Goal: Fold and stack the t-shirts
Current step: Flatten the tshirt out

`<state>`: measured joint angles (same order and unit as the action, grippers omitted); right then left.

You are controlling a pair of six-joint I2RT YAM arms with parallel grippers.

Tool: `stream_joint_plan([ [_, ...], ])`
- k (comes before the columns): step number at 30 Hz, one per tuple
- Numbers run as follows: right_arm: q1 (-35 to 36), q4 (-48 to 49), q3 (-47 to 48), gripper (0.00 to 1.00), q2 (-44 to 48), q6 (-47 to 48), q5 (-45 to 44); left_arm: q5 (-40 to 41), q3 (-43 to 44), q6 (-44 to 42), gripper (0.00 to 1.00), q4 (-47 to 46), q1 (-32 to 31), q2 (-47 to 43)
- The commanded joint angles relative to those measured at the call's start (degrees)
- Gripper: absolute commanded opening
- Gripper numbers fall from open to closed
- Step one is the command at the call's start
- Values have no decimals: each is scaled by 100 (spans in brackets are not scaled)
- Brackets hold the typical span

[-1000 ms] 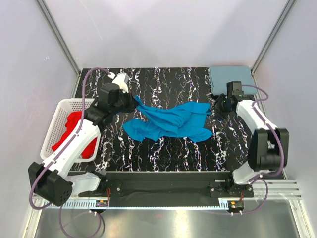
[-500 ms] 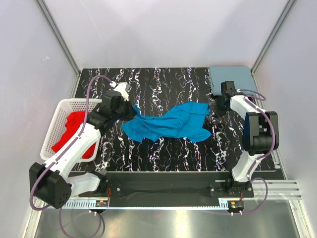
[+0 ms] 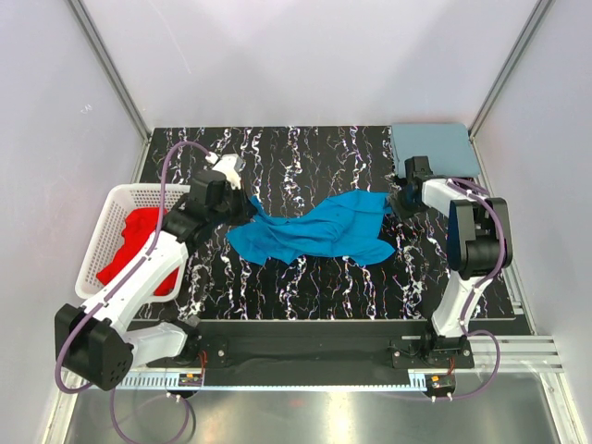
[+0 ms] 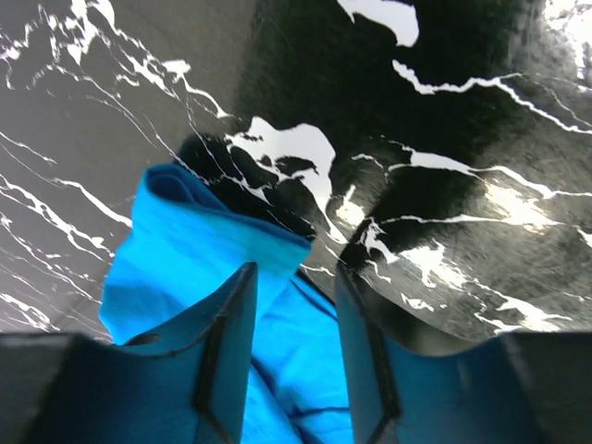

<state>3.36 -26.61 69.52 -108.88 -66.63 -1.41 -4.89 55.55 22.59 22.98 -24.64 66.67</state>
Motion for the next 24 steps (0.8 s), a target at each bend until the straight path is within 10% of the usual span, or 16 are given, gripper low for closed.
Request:
stream_joint_plan([
  [1, 51, 339, 63, 41, -177, -236, -334, -171, -44, 79, 0, -382, 30, -207],
  [4, 51, 333, 79, 0, -248, -131, -404, -241, -62, 140, 0, -452, 30, -208],
  [11, 16, -589, 992, 0, 656, 896, -1097, 285, 666, -51, 0, -93, 47, -172],
  [16, -81, -2162, 3204, 0, 2393, 2223, -1677, 674, 3638, -589, 0, 1003, 100, 266],
  [24, -186, -3780, 5282, 0, 3012, 2594, -1951, 76, 4508, -510, 0, 1454, 100, -303],
])
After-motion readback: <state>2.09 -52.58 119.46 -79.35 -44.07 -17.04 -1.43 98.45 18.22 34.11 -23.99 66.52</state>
